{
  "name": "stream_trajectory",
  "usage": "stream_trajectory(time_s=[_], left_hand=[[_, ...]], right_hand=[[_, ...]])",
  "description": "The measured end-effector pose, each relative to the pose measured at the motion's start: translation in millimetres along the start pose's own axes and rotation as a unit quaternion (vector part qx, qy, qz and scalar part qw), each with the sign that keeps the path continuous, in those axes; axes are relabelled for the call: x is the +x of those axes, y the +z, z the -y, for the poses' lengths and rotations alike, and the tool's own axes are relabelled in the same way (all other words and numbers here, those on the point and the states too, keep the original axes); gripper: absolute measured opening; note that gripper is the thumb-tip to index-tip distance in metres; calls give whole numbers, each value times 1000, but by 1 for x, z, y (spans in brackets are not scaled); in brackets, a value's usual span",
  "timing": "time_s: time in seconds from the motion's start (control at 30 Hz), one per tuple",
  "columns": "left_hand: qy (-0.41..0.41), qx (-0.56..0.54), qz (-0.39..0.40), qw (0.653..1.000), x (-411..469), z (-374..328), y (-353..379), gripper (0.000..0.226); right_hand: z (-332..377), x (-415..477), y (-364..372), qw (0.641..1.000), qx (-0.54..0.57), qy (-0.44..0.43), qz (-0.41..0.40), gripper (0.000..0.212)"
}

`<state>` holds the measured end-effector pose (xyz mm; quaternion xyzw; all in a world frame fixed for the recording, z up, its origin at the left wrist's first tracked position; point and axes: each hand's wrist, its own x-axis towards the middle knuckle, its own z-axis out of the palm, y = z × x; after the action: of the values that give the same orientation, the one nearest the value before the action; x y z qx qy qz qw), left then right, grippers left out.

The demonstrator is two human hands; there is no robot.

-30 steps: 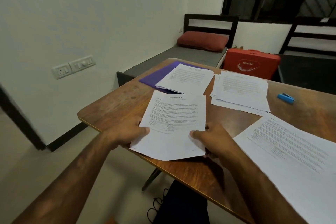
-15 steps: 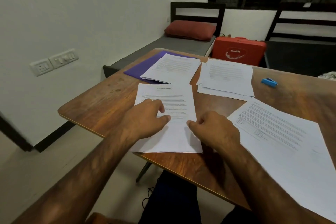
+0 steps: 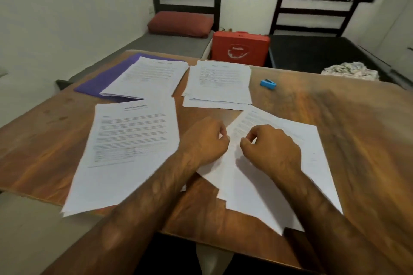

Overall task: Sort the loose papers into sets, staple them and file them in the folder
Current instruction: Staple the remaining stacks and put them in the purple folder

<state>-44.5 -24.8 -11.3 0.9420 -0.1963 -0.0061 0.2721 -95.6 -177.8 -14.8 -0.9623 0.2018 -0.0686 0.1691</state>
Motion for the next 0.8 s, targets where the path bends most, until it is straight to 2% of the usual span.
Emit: stream_trajectory(time_s=[0.17,0.27,0.47,0.63,0.73,0.8], left_hand=[[35,57,-6,998,31,-13,25,40],[57,123,6,991,44,-21,38,56],[17,264,9,964,36,-26,61,63],[34,213,-18,976,38,-22,66,52],[77,111,-68,988,35,-19,66,41],[101,34,-89,990,30,-17,63,42]], right_hand=[[-53,13,-10,999,-21,37,-33,24],[-67,12,-3,998,13,49,-47,24],[-74,5,12,997,-2,16,-77,17],[-79,11,18,996,-4,18,-85,19],[-81,11,18,996,0,26,-87,20],[-82,11,19,995,13,27,-96,21]])
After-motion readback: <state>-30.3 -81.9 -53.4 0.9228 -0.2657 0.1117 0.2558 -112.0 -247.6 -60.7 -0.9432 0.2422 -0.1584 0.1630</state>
